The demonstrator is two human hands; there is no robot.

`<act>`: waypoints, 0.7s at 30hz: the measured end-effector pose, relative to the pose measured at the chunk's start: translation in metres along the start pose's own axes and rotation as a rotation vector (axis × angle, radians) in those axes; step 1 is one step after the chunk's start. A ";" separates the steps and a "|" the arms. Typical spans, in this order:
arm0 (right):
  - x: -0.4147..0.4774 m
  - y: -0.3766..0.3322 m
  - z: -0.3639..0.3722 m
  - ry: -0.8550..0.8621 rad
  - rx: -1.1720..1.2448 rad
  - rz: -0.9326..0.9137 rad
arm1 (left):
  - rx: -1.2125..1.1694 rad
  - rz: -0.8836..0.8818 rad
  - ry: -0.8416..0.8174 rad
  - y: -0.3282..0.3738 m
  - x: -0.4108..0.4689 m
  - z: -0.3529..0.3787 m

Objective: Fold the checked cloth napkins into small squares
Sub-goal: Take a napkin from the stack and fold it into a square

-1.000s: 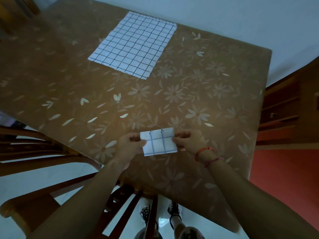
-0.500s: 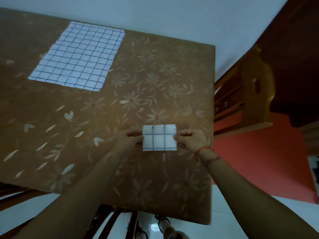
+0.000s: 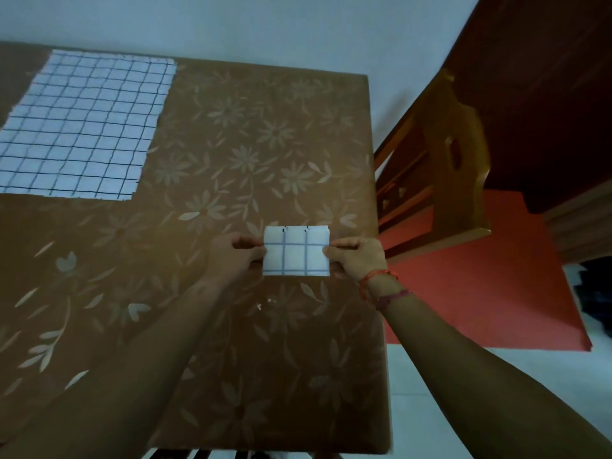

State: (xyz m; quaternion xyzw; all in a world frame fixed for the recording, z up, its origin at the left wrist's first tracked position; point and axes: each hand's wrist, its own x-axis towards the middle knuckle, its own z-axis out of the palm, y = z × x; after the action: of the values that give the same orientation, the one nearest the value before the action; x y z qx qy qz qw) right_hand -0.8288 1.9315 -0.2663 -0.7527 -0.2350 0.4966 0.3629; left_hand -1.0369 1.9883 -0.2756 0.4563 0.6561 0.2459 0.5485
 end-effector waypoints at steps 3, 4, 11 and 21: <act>0.015 0.001 0.006 0.021 -0.069 -0.021 | 0.067 0.023 0.042 -0.002 0.012 0.000; 0.020 0.002 0.009 0.024 -0.093 -0.018 | 0.101 0.030 0.056 -0.003 0.018 0.000; 0.050 0.007 0.026 0.033 -0.166 -0.063 | 0.086 0.006 0.083 -0.012 0.048 0.001; 0.070 0.003 0.041 -0.011 -0.199 -0.104 | 0.096 0.037 0.115 -0.011 0.068 0.003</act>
State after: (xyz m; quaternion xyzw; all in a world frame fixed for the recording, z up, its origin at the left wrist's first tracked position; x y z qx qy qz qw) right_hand -0.8386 1.9923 -0.3193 -0.7691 -0.3237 0.4553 0.3106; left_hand -1.0362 2.0416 -0.3196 0.4794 0.6890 0.2501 0.4826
